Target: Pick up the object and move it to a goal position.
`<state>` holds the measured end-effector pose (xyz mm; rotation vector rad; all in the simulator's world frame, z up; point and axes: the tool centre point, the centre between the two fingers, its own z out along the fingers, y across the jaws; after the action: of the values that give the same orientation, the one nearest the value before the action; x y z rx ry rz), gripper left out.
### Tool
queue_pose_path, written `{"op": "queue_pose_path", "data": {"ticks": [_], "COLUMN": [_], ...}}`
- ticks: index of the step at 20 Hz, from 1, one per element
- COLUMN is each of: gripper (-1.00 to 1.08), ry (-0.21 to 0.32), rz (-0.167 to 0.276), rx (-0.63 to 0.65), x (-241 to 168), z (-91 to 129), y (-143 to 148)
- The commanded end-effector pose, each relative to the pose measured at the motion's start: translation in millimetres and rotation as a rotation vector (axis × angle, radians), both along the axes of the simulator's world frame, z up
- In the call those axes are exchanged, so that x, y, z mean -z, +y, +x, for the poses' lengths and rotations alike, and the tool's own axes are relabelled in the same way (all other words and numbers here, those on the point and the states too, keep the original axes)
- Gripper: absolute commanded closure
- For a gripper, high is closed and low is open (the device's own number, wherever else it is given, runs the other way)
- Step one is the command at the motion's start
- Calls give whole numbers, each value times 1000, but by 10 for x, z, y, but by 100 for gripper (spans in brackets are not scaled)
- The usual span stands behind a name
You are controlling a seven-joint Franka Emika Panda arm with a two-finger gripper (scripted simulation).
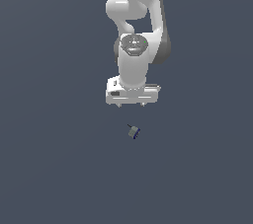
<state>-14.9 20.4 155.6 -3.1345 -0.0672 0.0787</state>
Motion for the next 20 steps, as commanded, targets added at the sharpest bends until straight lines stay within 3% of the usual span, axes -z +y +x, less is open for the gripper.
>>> {"op": "queue_pose_path", "data": {"ticks": [1,10,20], "gripper": [-92,-92,-92], "ry": [0,-15,-16], "rz": [0,-13,-12], "rx": [0,-46,-86], "x": [0,-42,-3], "z": [0,40,66], "y": [0,225,217]}}
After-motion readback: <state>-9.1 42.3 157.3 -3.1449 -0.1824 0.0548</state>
